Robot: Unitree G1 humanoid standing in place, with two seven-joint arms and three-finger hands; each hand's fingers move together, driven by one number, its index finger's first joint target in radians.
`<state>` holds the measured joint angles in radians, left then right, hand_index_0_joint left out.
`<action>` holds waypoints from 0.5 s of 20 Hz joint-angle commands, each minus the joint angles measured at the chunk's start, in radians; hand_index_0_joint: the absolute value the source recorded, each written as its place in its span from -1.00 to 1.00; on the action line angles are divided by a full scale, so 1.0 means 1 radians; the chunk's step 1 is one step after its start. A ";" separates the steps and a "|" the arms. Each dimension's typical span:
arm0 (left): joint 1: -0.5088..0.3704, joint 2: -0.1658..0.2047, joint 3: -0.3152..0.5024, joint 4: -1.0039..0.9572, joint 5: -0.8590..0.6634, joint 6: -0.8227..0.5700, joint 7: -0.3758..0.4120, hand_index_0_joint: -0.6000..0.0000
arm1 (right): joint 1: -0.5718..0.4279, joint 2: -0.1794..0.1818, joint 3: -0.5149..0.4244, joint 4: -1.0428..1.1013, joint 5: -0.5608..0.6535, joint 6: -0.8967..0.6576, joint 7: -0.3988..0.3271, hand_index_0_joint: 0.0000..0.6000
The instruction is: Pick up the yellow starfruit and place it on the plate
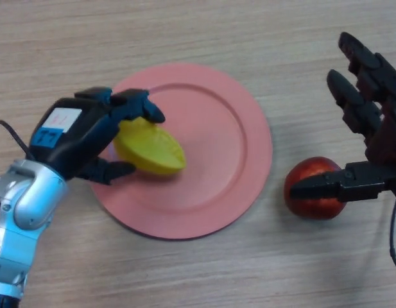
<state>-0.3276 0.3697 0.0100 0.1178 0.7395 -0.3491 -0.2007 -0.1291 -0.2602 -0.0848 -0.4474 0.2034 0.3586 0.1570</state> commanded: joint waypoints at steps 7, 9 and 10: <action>-0.050 0.025 0.049 -0.048 0.052 -0.006 0.018 0.83 | -0.026 -0.019 -0.045 -0.077 0.031 -0.158 -0.050 -1.00; -0.057 0.021 0.053 -0.067 0.030 0.007 0.040 1.00 | -0.024 -0.016 -0.038 -0.094 0.027 -0.141 -0.060 -1.00; -0.058 0.015 0.056 -0.074 0.022 0.013 0.075 1.00 | -0.027 -0.017 -0.038 -0.107 0.023 -0.131 -0.066 -1.00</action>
<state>-0.3426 0.3613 0.0077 0.1081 0.8129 -0.3146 -0.2242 -0.1289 -0.2601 -0.0786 -0.4915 0.2033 0.3582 0.1125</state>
